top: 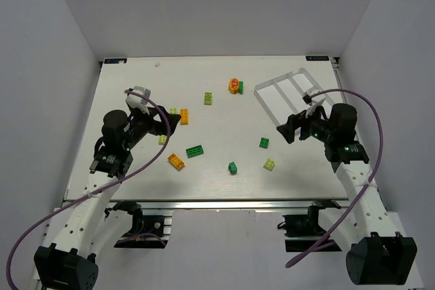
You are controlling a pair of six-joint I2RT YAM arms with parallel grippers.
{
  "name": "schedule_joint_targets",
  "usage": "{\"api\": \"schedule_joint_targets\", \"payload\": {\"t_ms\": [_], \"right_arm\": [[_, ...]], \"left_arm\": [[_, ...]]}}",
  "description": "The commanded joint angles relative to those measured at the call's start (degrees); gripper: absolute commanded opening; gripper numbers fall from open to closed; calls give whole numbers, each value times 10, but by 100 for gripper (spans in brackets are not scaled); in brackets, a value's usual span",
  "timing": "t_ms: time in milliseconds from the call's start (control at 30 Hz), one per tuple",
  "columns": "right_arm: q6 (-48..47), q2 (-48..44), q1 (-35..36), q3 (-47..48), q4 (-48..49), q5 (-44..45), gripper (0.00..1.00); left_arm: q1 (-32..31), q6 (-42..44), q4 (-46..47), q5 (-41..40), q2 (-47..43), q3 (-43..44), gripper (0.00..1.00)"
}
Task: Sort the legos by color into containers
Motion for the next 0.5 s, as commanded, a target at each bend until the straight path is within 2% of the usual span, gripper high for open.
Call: {"api": "schedule_joint_targets", "payload": {"t_ms": [0, 167, 333, 467], "right_arm": [[-30, -12, -1, 20, -11, -35, 89], [-163, -27, 4, 10, -39, -153, 89], [-286, -29, 16, 25, -99, -209, 89], [-229, -35, 24, -4, -25, -219, 89]], "left_arm": [[1, -2, 9, 17, -6, -2, 98], [1, -2, 10, 26, -1, -1, 98], [1, -2, 12, 28, 1, -1, 98], [1, -3, 10, 28, 4, -1, 98]]}}
